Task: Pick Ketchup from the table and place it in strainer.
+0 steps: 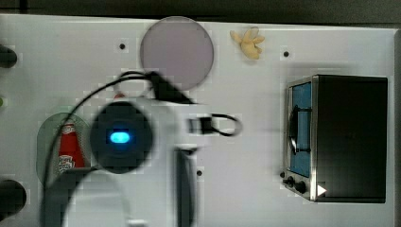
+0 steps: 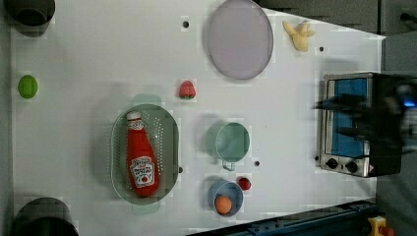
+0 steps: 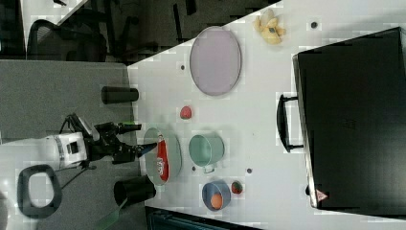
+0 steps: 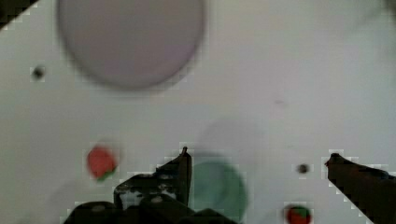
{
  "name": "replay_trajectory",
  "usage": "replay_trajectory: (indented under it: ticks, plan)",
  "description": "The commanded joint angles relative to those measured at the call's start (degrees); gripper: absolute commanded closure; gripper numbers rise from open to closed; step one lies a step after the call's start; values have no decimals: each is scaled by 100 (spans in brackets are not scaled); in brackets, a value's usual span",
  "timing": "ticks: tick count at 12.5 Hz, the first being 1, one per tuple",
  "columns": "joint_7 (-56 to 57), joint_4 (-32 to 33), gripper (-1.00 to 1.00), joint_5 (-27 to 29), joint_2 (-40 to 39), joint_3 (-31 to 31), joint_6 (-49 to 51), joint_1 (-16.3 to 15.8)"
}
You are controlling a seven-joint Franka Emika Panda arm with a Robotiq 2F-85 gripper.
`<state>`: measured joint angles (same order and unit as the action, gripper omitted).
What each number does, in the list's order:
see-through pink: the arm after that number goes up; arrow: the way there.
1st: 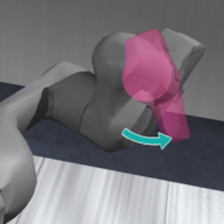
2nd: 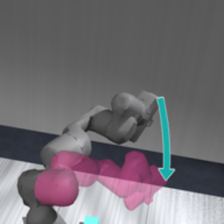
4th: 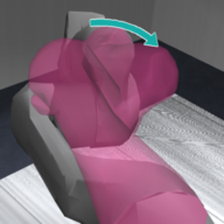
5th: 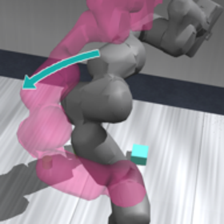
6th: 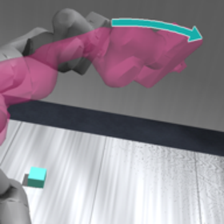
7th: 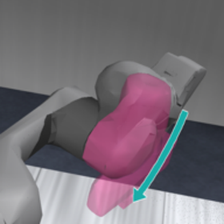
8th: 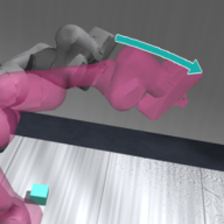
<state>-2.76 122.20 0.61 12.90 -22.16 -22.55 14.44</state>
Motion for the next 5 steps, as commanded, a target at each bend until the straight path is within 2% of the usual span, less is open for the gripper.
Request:
replay_trajectory:
  ticks: [1, 3, 5]
  plan:
    - [479, -565, -100, 54, 362, 403, 702, 156]
    - [731, -756, -100, 98, 419, 713, 1306, 157]
    - [733, -793, -100, 381, 418, 930, 1437, 157]
